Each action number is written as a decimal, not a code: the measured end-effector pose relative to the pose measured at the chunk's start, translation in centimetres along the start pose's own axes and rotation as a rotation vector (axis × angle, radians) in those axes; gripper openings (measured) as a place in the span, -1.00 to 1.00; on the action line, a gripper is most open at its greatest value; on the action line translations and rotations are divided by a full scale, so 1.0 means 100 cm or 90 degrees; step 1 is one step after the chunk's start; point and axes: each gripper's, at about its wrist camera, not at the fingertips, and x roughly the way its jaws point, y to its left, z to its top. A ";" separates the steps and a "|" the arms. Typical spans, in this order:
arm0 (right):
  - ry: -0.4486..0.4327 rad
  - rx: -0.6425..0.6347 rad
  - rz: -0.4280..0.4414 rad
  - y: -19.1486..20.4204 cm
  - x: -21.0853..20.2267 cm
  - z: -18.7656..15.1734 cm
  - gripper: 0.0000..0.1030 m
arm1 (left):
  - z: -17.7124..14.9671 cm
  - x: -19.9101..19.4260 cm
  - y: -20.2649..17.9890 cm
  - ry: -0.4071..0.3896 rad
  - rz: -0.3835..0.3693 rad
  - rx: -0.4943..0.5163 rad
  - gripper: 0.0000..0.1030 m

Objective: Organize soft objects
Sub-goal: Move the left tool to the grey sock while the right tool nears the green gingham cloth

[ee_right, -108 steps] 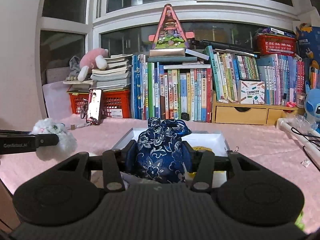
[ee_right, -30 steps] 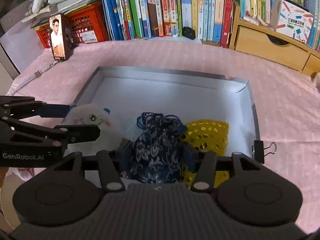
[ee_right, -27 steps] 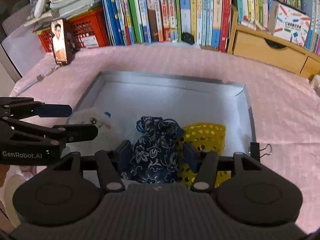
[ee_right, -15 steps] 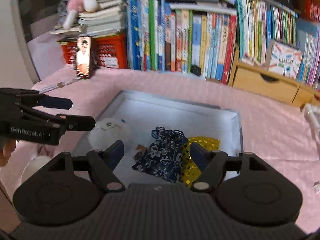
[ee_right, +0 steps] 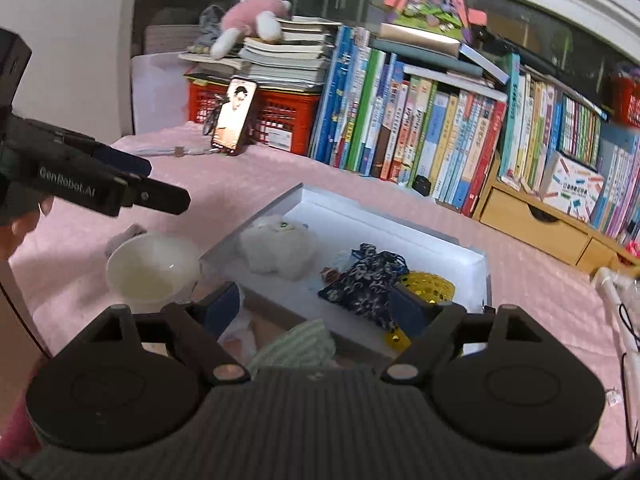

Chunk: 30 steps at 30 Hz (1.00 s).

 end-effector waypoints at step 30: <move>-0.073 -0.094 -0.088 0.045 0.002 -0.057 0.89 | -0.054 -0.025 0.035 -0.044 0.069 -0.072 0.71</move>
